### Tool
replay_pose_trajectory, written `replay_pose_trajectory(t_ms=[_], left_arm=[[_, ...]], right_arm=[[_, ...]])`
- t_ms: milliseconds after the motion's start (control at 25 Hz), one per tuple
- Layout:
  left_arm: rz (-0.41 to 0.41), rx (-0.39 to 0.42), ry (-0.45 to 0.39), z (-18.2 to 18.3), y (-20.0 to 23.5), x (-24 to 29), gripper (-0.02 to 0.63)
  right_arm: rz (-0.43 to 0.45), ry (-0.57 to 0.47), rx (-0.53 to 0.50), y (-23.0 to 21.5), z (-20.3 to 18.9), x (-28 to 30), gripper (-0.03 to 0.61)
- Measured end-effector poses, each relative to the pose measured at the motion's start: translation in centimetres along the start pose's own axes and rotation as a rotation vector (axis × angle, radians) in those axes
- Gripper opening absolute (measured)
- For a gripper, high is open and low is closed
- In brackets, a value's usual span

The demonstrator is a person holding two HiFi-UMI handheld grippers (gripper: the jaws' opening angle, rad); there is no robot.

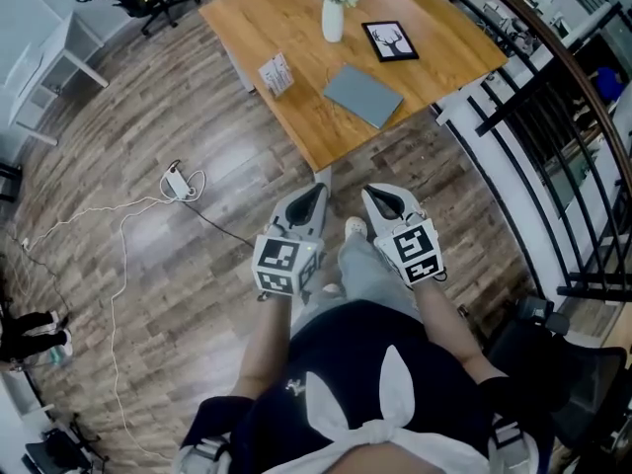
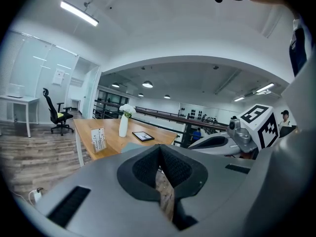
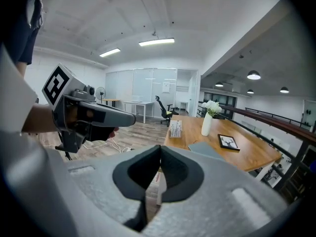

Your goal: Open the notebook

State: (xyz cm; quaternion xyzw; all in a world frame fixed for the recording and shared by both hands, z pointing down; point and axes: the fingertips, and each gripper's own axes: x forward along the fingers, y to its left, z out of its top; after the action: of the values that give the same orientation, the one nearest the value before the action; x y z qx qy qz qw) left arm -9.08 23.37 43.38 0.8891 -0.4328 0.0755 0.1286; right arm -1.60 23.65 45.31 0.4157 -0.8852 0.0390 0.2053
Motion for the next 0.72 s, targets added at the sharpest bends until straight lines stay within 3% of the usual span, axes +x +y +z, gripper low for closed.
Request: replay_pose_trajectory(t_ms=[440, 480, 520, 720], left_arm=[[0.004, 0.018, 0.04, 3.4, 4.0, 8.3, 0.017], [0.007, 0.016, 0.043, 3.5, 4.3, 8.9, 0.017], [0.01, 0.013, 0.046, 3.5, 4.7, 9.4, 0.017], [0.025, 0.004, 0.065, 3.8, 6.3, 12.1, 0.017]], right_arm=[[0.004, 0.008, -0.016, -8.6, 3.3, 6.1, 0.001], [0.009, 0.011, -0.012, -9.2, 3.4, 6.7, 0.033], [0.015, 0.019, -0.01, -9.8, 3.4, 7.3, 0.124], [0.014, 0.108, -0.138, -12.6, 2.8, 10.3, 0.191]])
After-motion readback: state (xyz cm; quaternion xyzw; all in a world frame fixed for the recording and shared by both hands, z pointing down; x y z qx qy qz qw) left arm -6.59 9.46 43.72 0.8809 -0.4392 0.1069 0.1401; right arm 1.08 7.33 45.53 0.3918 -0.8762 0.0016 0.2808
